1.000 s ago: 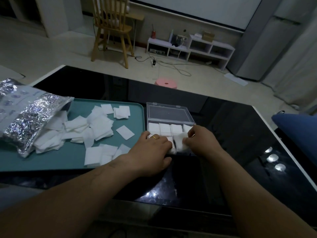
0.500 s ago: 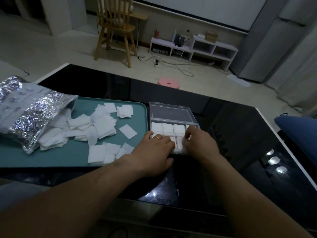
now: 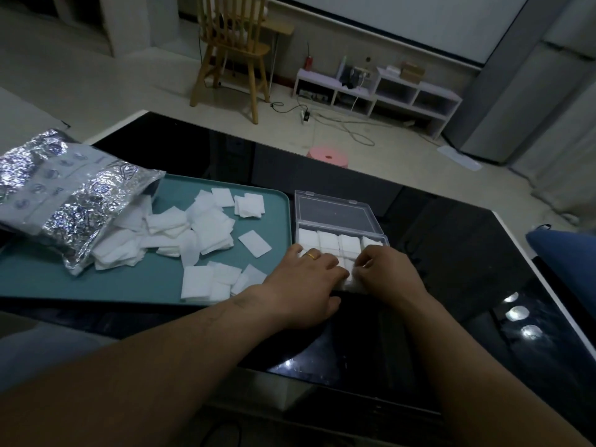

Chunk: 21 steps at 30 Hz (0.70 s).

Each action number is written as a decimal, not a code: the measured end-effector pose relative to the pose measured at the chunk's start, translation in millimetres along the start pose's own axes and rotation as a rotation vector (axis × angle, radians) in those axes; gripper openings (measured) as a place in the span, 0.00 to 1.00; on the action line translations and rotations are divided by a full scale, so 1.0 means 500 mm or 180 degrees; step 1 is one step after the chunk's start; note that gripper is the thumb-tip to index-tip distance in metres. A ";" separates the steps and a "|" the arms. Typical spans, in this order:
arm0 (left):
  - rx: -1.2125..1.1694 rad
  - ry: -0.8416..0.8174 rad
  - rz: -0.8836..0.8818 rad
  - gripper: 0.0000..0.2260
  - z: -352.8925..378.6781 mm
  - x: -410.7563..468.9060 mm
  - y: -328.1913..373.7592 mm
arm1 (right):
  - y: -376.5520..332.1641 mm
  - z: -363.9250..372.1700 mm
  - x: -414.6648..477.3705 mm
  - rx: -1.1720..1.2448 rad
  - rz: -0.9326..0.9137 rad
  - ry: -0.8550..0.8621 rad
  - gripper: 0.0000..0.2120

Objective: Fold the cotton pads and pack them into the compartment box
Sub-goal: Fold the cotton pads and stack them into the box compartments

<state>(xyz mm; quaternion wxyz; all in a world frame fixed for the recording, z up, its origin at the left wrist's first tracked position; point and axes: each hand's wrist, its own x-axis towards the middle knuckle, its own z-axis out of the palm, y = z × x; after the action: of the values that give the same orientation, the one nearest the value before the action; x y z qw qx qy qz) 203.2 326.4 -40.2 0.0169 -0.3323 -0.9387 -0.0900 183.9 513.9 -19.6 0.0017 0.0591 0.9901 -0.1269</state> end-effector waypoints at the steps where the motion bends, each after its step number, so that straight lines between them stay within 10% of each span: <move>1: -0.0095 0.0093 -0.0020 0.23 -0.012 -0.001 -0.002 | -0.005 -0.005 -0.001 -0.0012 -0.0012 0.0076 0.04; 10: -0.0962 0.0728 -0.0909 0.12 -0.180 -0.123 -0.207 | -0.176 -0.030 -0.039 0.0646 -0.0935 0.0408 0.06; 21: -0.0451 -0.0731 -0.1346 0.16 -0.134 -0.260 -0.286 | -0.345 0.053 -0.068 -0.0107 -0.1473 -0.0748 0.12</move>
<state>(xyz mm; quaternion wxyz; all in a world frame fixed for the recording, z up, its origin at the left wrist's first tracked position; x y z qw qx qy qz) 212.8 124.3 -8.7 -0.1324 -0.1369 -0.9745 -0.1188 197.2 337.3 -1.3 0.0886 -0.1843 0.9723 -0.1134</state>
